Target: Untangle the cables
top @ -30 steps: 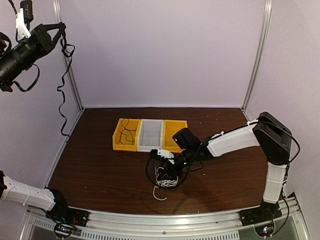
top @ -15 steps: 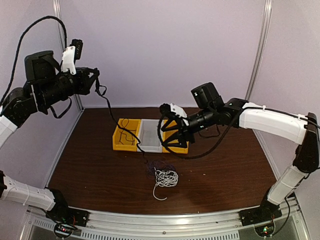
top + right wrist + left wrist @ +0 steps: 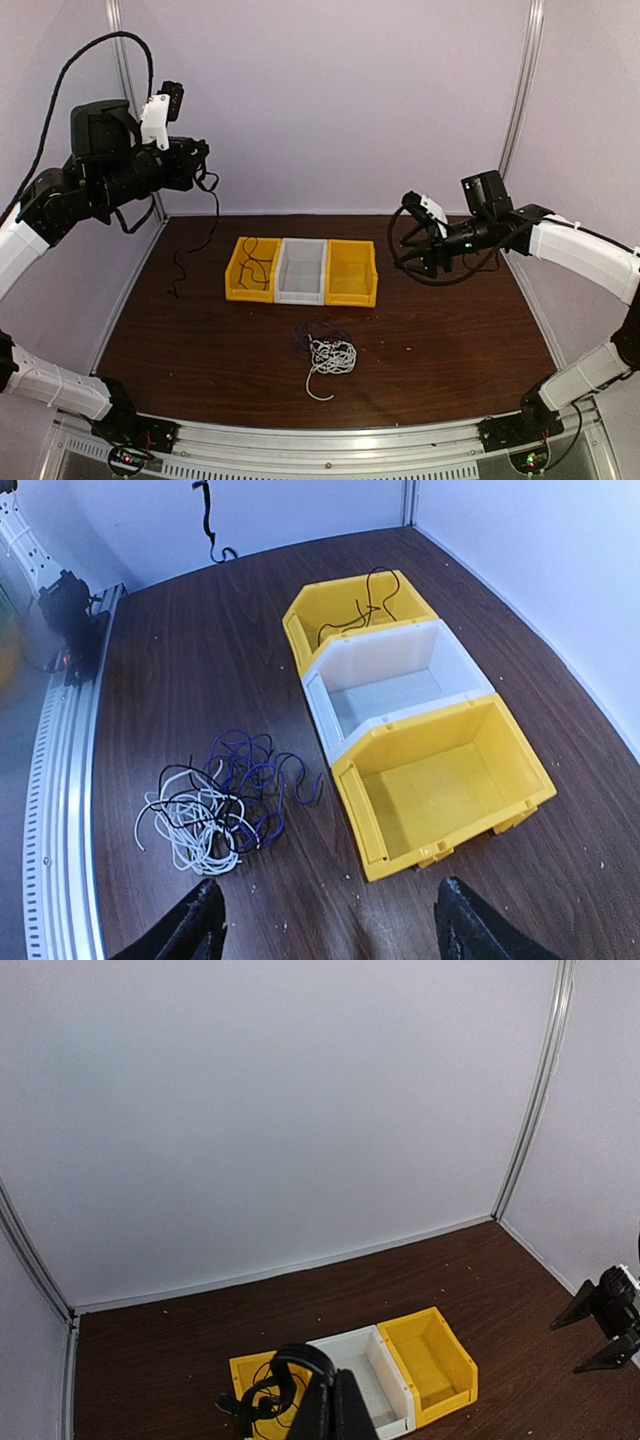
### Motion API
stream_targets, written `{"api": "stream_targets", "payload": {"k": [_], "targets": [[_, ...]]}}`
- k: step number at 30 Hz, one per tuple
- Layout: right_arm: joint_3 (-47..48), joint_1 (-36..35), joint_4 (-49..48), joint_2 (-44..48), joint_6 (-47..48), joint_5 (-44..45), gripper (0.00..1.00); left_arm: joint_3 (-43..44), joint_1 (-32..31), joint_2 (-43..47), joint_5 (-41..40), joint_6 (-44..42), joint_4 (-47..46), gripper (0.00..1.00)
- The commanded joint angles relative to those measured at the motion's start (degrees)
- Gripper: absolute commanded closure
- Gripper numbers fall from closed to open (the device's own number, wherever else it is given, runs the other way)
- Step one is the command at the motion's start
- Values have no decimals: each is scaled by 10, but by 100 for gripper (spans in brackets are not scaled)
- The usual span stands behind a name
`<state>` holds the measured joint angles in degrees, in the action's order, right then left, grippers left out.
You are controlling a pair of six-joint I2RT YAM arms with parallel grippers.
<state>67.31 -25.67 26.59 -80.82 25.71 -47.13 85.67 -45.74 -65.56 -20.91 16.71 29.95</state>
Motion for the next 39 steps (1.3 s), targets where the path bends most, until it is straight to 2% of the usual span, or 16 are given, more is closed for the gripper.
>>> {"api": "stream_targets", "payload": {"k": [1, 4, 9, 15, 22, 28, 39], "targets": [[-86, 22, -67, 70, -10, 29, 27, 48, 3, -35, -42, -29, -4, 100], [-154, 45, -122, 106, -9, 36, 28, 82, 14, -63, -41, -33, 13, 100], [-200, 80, -161, 109, -3, 40, 29, 144, 25, -107, -23, -47, 23, 100], [-209, 85, -164, 106, 1, 23, 29, 205, 35, -158, 3, -55, 13, 100], [-214, 85, -166, 107, 6, 21, 29, 258, 85, -213, 50, -42, 8, 100], [-216, 84, -164, 109, 8, 18, 29, 249, 159, -239, 142, -9, 0, 100], [-216, 85, -163, 104, 11, 18, 29, 275, 177, -260, 141, -27, -9, 100]]}}
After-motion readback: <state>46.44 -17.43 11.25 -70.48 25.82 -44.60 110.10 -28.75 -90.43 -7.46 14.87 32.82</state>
